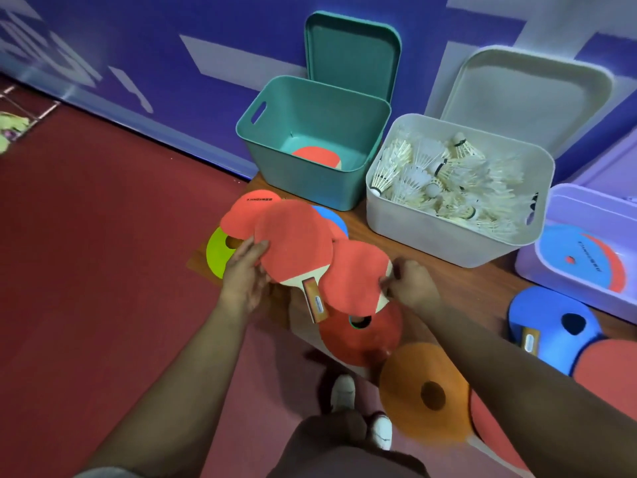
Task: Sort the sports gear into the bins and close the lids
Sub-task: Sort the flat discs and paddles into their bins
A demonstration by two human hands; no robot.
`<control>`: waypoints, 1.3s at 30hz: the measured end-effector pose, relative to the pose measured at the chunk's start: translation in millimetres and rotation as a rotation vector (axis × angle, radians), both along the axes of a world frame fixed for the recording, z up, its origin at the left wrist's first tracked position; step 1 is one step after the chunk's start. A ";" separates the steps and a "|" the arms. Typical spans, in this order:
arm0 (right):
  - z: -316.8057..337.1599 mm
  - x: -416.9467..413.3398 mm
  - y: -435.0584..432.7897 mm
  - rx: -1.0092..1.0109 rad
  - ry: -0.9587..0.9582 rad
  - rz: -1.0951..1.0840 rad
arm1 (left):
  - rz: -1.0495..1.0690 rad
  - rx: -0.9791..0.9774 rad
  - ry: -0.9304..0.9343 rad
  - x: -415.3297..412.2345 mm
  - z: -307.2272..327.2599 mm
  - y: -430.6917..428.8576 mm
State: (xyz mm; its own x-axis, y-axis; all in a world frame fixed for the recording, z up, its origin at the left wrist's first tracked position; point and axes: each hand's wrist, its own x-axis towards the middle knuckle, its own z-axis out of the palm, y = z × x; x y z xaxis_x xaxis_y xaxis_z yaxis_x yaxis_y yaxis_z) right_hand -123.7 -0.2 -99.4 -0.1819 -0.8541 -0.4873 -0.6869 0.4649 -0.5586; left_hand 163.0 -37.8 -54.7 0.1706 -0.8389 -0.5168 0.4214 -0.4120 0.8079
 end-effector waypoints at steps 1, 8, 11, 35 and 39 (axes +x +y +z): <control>6.8 -4.2 4.8 -0.046 -0.038 -0.043 | 0.023 -0.007 -0.023 -0.5 7.0 2.6; 61.1 -12.6 34.1 -0.226 -0.541 -0.378 | 0.096 -0.078 -0.173 -9.1 52.2 27.6; 87.9 -1.2 39.2 -0.188 -0.798 -0.475 | 0.052 -0.107 -0.180 -19.5 60.4 38.5; 138.4 80.9 -88.0 -0.492 -0.727 -0.390 | -0.275 -0.349 0.244 -8.7 76.4 -109.3; 133.2 105.7 -153.8 -0.526 -0.675 -0.399 | -0.366 -0.359 0.091 25.3 75.0 -186.8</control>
State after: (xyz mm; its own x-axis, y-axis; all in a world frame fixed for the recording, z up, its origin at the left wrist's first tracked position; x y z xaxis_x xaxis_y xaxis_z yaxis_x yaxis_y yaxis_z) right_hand -17.9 -153.9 33.7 -0.3281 -0.9300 -0.1658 0.0140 0.1707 -0.9852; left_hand 188.3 -224.6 20.3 -0.1990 -0.9625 -0.1843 0.3769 -0.2488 0.8922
